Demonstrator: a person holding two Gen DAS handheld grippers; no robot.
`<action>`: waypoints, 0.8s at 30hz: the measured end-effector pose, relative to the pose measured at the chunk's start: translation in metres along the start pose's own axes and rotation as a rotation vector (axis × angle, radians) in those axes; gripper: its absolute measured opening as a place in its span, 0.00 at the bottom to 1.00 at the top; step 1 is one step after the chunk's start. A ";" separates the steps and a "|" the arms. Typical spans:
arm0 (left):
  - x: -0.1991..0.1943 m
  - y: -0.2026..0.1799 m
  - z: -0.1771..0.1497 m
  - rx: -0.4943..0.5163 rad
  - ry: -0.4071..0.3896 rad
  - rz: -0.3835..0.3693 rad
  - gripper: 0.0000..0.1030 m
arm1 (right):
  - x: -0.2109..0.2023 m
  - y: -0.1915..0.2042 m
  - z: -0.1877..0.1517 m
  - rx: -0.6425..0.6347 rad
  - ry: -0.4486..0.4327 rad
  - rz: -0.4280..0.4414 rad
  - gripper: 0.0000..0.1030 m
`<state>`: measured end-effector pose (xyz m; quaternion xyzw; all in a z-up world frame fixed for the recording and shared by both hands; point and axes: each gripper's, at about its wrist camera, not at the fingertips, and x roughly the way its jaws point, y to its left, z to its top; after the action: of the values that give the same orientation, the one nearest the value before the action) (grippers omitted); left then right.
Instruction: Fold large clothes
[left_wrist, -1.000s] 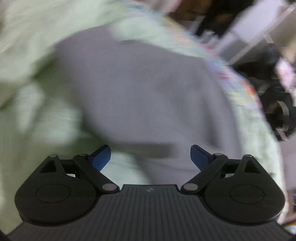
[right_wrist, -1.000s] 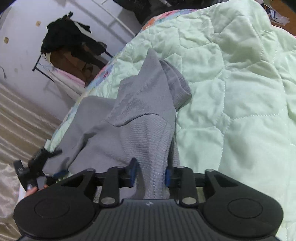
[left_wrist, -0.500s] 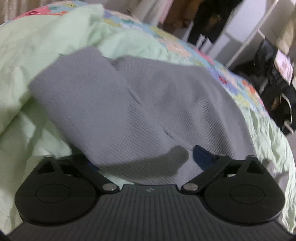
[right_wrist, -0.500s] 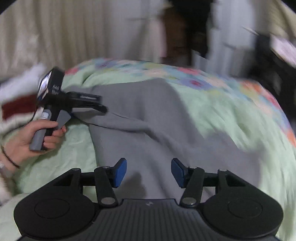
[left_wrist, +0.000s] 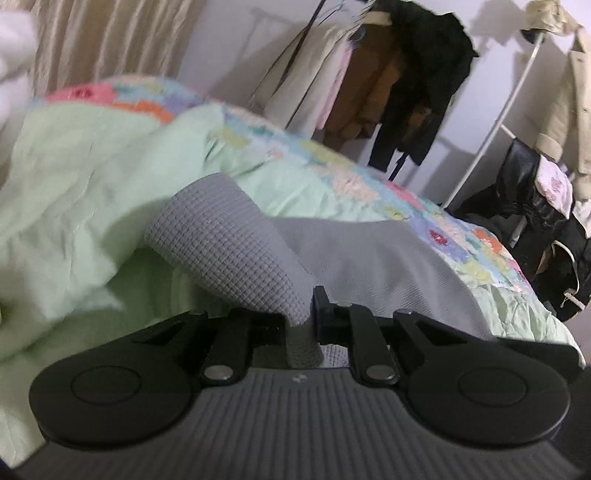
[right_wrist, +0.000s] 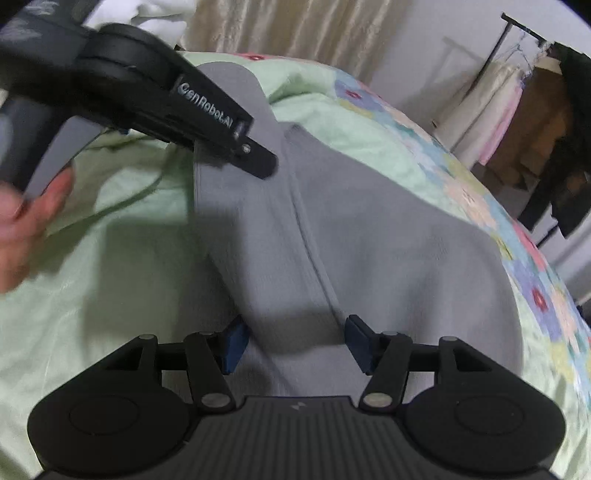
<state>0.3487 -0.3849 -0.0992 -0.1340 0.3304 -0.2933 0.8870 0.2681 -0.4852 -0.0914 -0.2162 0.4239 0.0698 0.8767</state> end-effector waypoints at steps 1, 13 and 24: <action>0.001 -0.001 0.000 0.001 0.000 -0.008 0.13 | 0.003 -0.003 0.003 0.010 -0.004 0.020 0.57; -0.023 0.005 0.011 -0.074 -0.160 -0.016 0.34 | -0.034 -0.160 0.000 0.715 -0.199 0.175 0.06; 0.018 0.006 -0.006 -0.081 0.038 0.006 0.46 | -0.052 -0.247 -0.115 1.160 -0.098 -0.085 0.49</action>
<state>0.3583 -0.3912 -0.1156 -0.1630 0.3592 -0.2796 0.8753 0.2292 -0.7539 -0.0352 0.2859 0.3429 -0.1990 0.8724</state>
